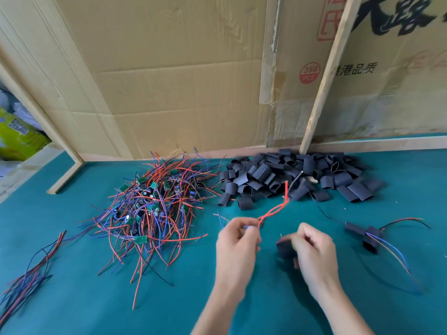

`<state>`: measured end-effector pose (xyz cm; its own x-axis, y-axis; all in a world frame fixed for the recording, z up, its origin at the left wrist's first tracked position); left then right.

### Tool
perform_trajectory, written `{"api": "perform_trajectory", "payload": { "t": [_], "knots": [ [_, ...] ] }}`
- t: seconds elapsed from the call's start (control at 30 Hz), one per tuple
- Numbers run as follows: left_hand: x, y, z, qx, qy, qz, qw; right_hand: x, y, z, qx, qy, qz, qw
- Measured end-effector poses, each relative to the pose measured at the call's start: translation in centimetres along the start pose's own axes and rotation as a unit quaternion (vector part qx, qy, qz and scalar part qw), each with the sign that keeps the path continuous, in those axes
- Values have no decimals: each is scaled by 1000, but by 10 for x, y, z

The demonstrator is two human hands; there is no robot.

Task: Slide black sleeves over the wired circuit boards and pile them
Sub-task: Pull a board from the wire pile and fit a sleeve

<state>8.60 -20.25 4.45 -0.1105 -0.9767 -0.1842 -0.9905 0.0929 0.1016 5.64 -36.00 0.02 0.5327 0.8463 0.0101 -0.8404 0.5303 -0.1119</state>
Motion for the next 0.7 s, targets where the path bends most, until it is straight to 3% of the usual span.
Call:
{"api": "perform_trajectory", "payload": {
  "t": [0.07,0.2,0.37,0.5,0.7],
  "knots": [
    [22,11,14,-1,-8,9,1000,-3,-3,-2,-3,5,-14,1000],
    [34,21,27,83,-106,-31,990,1,-2,6,-23,4,1,1000],
    [33,16,34,93,-95,-57,990,12,11,12,-17,-40,33,998],
    [32,14,38,92,-79,-90,989,16,21,16,8,-109,122,986],
    [27,12,42,76,-51,-141,986,8,20,14,31,-96,189,977]
  ]
}}
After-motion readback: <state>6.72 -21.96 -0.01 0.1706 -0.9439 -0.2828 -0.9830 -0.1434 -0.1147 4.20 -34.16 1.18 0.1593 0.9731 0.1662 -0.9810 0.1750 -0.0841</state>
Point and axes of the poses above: each hand's wrist, its own y-axis away from the middle knuckle, its own x-axis out of the palm, z = x × y, the point moved 2 cm from there along -y, towards the middle knuckle, and after that the axes turned 12 degrees about -y, right-handed, at the moved point
